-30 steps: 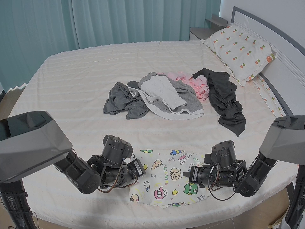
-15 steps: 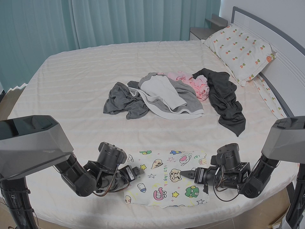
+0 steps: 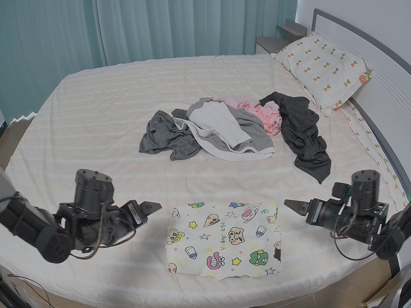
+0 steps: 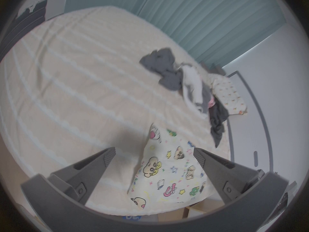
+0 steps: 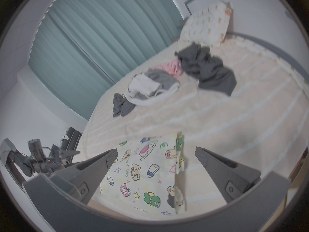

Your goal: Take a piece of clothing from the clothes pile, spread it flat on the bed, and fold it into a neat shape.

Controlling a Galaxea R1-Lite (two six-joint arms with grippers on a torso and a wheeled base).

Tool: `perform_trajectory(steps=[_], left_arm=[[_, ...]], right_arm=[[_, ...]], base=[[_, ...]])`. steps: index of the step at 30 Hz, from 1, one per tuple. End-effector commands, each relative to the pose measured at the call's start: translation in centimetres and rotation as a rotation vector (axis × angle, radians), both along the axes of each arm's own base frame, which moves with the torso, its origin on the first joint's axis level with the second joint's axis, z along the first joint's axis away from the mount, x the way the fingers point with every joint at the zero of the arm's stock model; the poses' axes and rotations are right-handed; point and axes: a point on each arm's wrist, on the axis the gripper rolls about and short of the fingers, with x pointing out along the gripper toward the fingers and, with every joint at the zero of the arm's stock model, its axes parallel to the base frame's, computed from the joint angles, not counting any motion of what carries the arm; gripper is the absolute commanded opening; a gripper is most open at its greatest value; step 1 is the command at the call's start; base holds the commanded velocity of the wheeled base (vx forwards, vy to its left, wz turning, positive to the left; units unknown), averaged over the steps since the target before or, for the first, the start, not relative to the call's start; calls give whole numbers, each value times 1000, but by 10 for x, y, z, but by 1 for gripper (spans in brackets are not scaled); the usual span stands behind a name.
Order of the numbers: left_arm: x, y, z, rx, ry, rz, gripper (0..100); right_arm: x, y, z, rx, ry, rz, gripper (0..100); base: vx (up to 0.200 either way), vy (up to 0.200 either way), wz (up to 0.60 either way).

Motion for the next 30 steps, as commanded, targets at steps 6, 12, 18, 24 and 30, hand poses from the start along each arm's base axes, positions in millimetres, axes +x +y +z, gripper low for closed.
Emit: perform_trajectory(steps=[6,12,18,24,30], left_arm=[[-130,71,104,131,-571,286,100],[-191,107,109,163,-659,433,100],[-236,125,100,272,-706,550,100],[-271,125,88,480,-737,725,100],[-286,124,63,593,-762,635,100]], right_arm=[[-117,-63,80,-189,-486,-183,100],[-168,-89,69,-294,-437,-275,100],[-201,-104,64,-337,-421,-440,100],[-230,-107,67,-344,-506,-507,100],[-258,-104,42,-370,-592,-364,100]], base=[[0,0,0],[0,0,0],[0,0,0],[0,0,0],[0,0,0]])
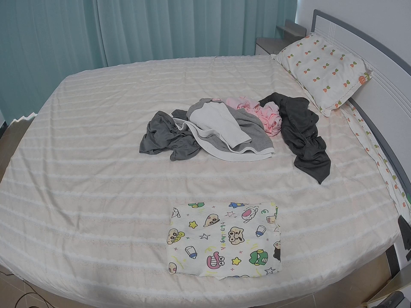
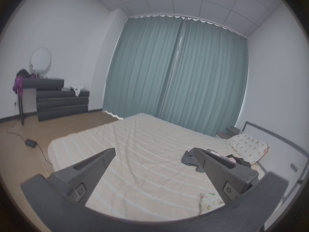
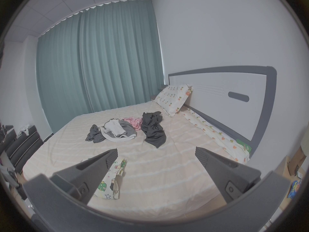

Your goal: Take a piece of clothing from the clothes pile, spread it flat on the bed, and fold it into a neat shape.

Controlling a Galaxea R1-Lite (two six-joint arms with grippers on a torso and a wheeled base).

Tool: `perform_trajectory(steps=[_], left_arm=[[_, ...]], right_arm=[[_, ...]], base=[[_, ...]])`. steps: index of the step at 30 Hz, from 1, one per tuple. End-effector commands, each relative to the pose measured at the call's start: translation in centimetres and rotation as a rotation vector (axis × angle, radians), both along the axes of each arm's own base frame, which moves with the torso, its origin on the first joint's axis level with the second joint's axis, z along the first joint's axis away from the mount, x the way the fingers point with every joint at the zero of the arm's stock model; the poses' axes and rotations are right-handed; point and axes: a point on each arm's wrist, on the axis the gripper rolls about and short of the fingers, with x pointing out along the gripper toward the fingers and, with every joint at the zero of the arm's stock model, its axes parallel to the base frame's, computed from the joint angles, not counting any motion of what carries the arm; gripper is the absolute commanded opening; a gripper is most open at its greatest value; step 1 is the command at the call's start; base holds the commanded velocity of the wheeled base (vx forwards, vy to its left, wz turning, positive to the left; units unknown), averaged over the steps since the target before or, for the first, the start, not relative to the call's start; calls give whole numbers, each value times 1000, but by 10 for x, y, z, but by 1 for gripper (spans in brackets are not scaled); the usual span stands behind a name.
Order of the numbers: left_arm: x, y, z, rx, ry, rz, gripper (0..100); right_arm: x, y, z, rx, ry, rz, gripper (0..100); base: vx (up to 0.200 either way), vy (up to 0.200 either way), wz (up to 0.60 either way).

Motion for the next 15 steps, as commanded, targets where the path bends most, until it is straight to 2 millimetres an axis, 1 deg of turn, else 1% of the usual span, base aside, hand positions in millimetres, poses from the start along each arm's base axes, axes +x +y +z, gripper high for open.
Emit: perform_trajectory(steps=[1,2,3,4,6,7,8,9,10,11,12,14,15], left_arm=[[-45,-2,-43,189,-75,46,100],[-45,-2,-43,189,-75,46,100],[-43,-2,-55,254,-57,61,100],[-43,-2,-52,255,-88,85,100],[-43,-2,-52,255,-88,85,100],[-39,-1,-57,269,-110,97,100],[-36,-1,-62,286,-82,95,100],[-33,-1,-69,308,-48,94,100],[-33,-1,-69,308,-48,94,100],[-25,-2,-89,337,21,73,100],[-22,-2,-94,341,30,56,100],[-21,-4,-95,339,12,-31,100],[-21,-5,-95,327,-12,-102,100]], right_arm=[[-53,2,-29,-62,-196,83,100],[-53,2,-29,-62,-196,83,100],[-51,3,-42,-81,-182,108,100],[-49,3,-47,-89,-180,106,100],[-49,3,-47,-89,-180,106,100],[-41,3,-60,-95,-206,104,100],[-39,3,-65,-100,-192,110,100],[-39,3,-66,-109,-178,114,100],[-39,3,-66,-109,-178,114,100],[-39,3,-67,-111,-163,118,100],[-39,3,-67,-111,-166,118,100],[-39,3,-67,-114,-165,122,100],[-39,4,-67,-114,-165,127,100]], base=[[0,0,0],[0,0,0],[0,0,0],[0,0,0],[0,0,0],[0,0,0],[0,0,0],[0,0,0],[0,0,0],[0,0,0],[0,0,0],[0,0,0],[0,0,0]])
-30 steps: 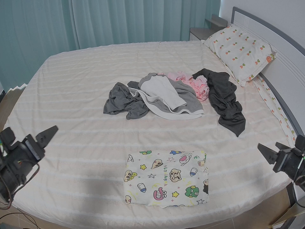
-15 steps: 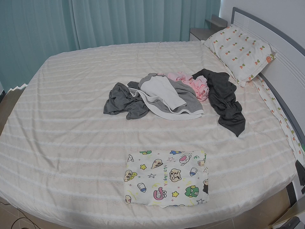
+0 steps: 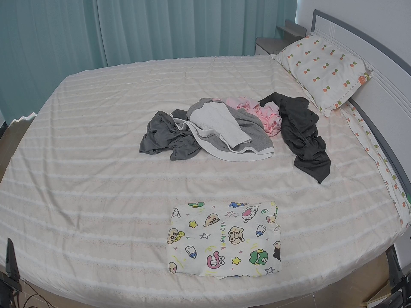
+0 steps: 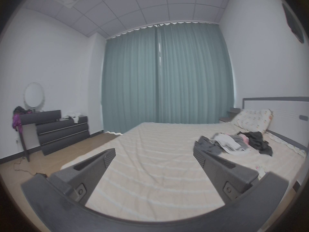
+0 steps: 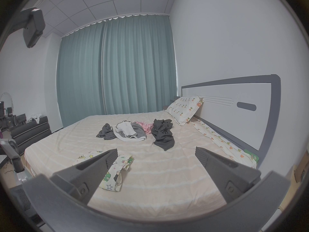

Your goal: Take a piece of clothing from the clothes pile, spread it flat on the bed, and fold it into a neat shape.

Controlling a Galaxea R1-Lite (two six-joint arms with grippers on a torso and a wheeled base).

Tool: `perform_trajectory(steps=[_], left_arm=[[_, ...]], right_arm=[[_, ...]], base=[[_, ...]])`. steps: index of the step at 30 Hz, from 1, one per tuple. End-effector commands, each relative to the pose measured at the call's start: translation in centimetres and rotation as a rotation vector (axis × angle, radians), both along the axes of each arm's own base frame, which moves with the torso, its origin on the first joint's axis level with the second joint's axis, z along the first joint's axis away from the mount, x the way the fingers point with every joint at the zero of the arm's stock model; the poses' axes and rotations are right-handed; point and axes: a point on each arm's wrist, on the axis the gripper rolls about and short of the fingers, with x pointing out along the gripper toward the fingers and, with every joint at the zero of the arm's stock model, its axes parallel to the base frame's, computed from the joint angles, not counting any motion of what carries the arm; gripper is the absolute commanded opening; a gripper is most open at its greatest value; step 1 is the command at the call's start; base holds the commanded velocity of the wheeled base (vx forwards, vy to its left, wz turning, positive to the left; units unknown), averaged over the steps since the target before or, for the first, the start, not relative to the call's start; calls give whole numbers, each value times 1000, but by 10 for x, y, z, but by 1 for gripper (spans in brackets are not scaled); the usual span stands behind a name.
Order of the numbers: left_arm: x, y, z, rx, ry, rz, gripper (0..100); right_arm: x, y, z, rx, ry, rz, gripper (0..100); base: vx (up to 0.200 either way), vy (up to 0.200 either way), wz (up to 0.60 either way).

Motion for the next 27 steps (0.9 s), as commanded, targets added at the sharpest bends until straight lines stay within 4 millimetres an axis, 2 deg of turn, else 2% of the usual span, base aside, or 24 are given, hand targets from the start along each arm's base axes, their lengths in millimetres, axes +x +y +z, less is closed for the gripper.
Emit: perform_trajectory(steps=[1,8,11,27], left_arm=[[5,-4,-20,8,2,-195,100],[6,-5,-30,22,107,-224,100],[7,-6,-30,24,112,-250,100],[7,-8,-30,26,119,-370,100]], right_arm=[[-1,1,-9,-13,-19,15,100],[-1,1,-9,-26,-18,24,100],[-1,1,-15,-105,47,20,100],[0,0,-17,-35,65,-8,100]], base=[[0,0,0],[0,0,0],[0,0,0],[0,0,0]])
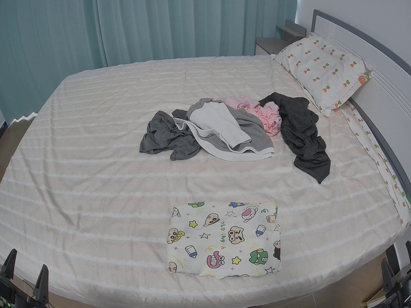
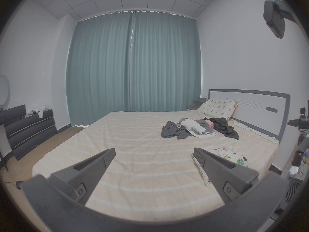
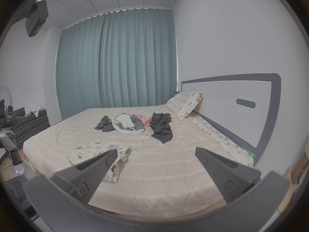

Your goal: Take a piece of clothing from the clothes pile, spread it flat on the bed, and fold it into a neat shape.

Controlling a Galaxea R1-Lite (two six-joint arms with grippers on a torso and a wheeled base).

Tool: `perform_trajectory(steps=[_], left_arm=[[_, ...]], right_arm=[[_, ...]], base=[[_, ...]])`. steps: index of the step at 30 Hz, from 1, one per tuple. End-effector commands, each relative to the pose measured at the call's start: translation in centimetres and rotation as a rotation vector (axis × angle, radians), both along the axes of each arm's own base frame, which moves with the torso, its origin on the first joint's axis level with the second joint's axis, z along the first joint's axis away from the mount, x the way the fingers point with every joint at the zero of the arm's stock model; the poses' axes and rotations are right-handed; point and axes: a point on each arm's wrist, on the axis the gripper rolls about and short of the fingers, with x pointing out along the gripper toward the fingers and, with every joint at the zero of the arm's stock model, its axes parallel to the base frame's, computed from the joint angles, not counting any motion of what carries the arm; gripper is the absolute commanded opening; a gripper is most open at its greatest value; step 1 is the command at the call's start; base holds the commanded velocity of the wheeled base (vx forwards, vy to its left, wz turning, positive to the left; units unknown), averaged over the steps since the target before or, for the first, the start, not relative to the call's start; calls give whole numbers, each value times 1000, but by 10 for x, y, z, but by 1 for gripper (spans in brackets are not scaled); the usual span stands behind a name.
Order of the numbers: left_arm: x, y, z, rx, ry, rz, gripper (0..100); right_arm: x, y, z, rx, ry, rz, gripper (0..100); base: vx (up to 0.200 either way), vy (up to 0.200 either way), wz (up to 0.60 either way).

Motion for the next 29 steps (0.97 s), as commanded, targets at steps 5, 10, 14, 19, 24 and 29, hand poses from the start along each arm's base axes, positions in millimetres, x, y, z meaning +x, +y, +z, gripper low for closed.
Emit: perform_trajectory(steps=[5,10,14,19,24,29], left_arm=[[1,-1,-3,-6,17,-25,100],[1,2,-3,2,7,109,100],[1,2,-3,-3,19,114,100],[0,5,-4,31,18,232,100],[1,5,-4,-5,29,201,100],[1,2,-5,-154,11,89,100]], right_arm=[[0,0,-4,-5,6,1,100],[0,0,-4,-2,3,2,100],[0,0,-5,0,5,1,100],[0,0,-5,-2,5,1,100],[1,0,-4,-3,6,1,100],[0,0,-4,2,5,1,100]], base=[[0,0,0],[0,0,0],[0,0,0],[0,0,0],[0,0,0],[0,0,0]])
